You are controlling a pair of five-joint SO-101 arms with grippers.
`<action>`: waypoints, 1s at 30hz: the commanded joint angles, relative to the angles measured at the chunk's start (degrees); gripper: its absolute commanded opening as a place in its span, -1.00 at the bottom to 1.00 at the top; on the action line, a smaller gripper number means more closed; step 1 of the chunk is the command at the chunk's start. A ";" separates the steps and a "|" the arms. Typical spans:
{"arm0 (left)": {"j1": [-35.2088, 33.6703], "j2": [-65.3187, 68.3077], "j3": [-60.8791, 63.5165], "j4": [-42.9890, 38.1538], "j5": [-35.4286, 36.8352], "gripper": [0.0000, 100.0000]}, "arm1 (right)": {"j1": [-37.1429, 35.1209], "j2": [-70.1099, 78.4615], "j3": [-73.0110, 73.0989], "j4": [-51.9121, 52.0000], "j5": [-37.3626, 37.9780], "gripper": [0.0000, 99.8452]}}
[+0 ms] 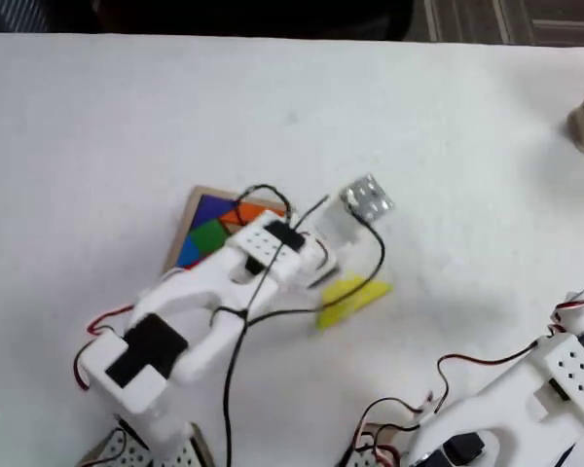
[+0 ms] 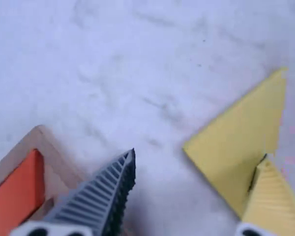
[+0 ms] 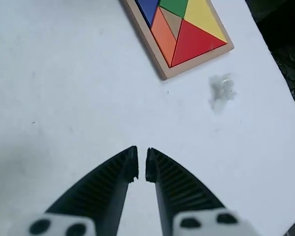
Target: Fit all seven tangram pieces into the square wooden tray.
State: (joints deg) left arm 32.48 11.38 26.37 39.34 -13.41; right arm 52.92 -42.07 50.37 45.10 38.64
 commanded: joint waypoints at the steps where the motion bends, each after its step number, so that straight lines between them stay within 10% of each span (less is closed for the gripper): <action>1: 2.68 -3.21 0.26 0.62 -4.40 -0.24 | 0.31 -0.92 -0.53 -1.19 -0.09 -0.93; 30: 5.93 4.97 -8.18 1.41 -2.64 -0.38 | 0.40 -0.92 -0.70 -1.19 -0.09 -0.93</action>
State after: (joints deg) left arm 37.41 16.92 20.84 40.48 -16.13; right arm 52.92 -42.07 50.37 45.10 38.73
